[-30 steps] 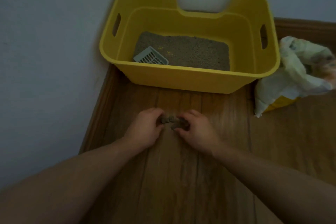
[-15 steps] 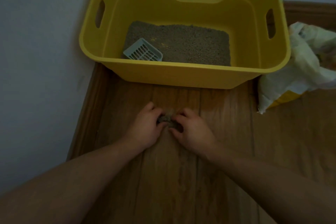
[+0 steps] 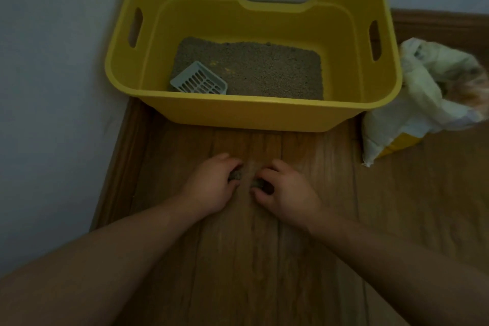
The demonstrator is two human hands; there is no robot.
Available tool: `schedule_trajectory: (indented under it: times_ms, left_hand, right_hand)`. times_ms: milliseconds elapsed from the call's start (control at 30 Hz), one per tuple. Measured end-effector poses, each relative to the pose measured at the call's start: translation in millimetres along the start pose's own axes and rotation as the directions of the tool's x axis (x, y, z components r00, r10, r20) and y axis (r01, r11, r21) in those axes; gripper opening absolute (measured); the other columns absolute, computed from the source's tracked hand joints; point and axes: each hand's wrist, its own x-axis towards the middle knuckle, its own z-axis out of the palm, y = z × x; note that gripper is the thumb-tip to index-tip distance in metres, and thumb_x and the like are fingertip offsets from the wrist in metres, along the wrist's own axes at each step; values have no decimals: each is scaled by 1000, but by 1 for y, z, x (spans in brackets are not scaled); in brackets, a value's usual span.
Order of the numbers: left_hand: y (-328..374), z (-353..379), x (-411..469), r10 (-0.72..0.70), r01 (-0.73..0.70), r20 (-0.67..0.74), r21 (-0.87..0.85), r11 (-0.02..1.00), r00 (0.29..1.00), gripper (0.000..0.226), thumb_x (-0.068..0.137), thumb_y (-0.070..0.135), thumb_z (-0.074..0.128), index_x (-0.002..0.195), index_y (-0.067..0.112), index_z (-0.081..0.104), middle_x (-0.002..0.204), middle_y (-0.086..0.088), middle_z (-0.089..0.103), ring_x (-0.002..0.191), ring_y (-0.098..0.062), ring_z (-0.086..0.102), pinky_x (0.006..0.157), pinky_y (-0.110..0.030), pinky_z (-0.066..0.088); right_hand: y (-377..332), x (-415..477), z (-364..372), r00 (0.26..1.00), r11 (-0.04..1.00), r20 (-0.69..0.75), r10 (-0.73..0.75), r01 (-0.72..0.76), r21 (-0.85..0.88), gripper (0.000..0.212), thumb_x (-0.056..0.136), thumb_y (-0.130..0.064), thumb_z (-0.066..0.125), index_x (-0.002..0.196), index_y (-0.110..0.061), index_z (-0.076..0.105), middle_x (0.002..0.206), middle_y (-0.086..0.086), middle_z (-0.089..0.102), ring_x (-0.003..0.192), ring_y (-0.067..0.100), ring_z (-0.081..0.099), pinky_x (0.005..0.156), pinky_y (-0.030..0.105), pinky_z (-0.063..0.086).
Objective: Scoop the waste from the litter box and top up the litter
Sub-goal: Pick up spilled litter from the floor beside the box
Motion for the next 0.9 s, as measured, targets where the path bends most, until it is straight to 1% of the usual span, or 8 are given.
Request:
schedule_trajectory:
  times_ms: [67, 133, 300, 400, 600, 733, 800, 900]
  left_hand:
    - [1, 0, 3, 21, -22, 22, 29, 999, 1000, 33, 88, 26, 65, 121, 27, 64, 101, 4, 57, 94, -19, 58, 78, -32, 48]
    - [2, 2, 3, 30, -31, 15, 39, 999, 999, 30, 88, 26, 65, 117, 26, 66, 98, 3, 57, 92, -20, 59, 76, -33, 48]
    - [3, 5, 1, 6, -6, -24, -13, 1000, 1000, 28, 89, 28, 65, 116, 21, 67, 101, 1, 59, 92, -18, 59, 74, -26, 42]
    - [10, 2, -3, -11, 7, -44, -86, 996, 999, 26, 90, 28, 65, 115, 18, 67, 105, 1, 62, 93, -15, 58, 77, -25, 43]
    - [27, -7, -8, -25, 13, -75, -155, 988, 997, 26, 89, 30, 66, 113, 21, 69, 105, 6, 62, 91, -8, 55, 77, -22, 40]
    - [40, -17, -11, -40, 19, -105, -190, 982, 994, 25, 89, 30, 67, 114, 24, 68, 104, 8, 61, 93, -7, 56, 79, -22, 43]
    - [50, -24, -14, -45, 19, -119, -212, 977, 992, 25, 89, 29, 67, 114, 24, 68, 103, 9, 60, 94, -7, 55, 82, -25, 46]
    - [70, -40, -24, -54, 18, -149, -231, 973, 987, 28, 89, 29, 66, 117, 22, 67, 108, 9, 62, 100, -7, 56, 90, -28, 48]
  right_hand:
    - [1, -2, -4, 1000, 999, -19, 10, -10, 36, 34, 89, -36, 66, 117, -17, 69, 116, 3, 60, 99, 19, 60, 84, 32, 51]
    - [2, -3, -6, 1000, 998, -14, 21, -20, 54, 35, 90, -38, 66, 119, -19, 68, 117, 0, 60, 101, 16, 59, 86, 31, 51]
    - [6, -6, -8, 998, 992, -34, 48, -44, 115, 34, 90, -38, 67, 119, -21, 68, 113, -6, 59, 95, 7, 54, 85, 25, 50]
    - [7, -7, -11, 997, 989, -52, 65, -57, 139, 32, 89, -39, 67, 117, -23, 69, 106, -11, 56, 92, 5, 54, 82, 24, 50]
    - [9, -13, -24, 988, 987, -139, 69, -47, 153, 30, 87, -38, 70, 114, -23, 70, 109, -8, 60, 94, 3, 55, 84, 20, 50]
    - [8, -19, -39, 977, 986, -205, 62, -29, 163, 28, 86, -36, 72, 110, -22, 71, 108, -7, 63, 95, 6, 58, 85, 25, 52]
    - [6, -25, -50, 965, 984, -257, 53, -8, 176, 26, 85, -35, 74, 106, -22, 72, 102, -7, 64, 91, 6, 59, 81, 25, 54]
    - [-4, -38, -74, 950, 980, -309, 52, 11, 199, 22, 83, -32, 76, 102, -21, 74, 98, -7, 65, 84, 4, 60, 74, 22, 54]
